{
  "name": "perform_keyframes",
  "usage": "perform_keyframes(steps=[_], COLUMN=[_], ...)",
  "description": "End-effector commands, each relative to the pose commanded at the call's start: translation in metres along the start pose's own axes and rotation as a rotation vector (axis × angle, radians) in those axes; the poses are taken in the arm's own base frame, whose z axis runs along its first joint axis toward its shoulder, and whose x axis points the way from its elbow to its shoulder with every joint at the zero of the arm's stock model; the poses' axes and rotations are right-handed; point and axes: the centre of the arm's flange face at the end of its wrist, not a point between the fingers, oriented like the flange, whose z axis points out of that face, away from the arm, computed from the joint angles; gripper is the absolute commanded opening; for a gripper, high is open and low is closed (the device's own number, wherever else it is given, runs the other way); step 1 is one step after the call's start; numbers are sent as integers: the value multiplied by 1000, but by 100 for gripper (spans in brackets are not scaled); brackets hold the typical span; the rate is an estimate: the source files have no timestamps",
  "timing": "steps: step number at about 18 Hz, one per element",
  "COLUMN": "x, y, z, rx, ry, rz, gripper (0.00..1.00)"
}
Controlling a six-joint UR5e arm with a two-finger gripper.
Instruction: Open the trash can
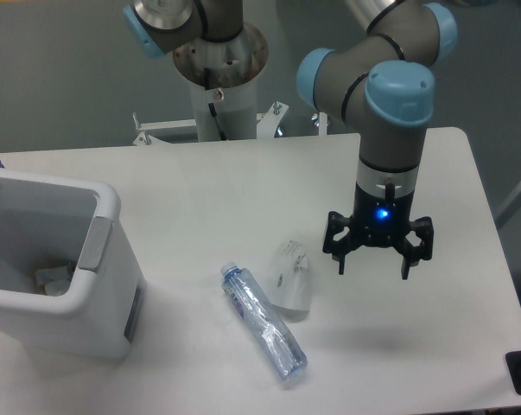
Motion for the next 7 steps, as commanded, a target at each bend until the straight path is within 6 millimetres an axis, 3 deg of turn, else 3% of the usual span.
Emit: perform_keyframes(steps=[7], x=[10], y=[1], z=[9], rx=[-104], ry=[3], rz=[142], gripper=[100])
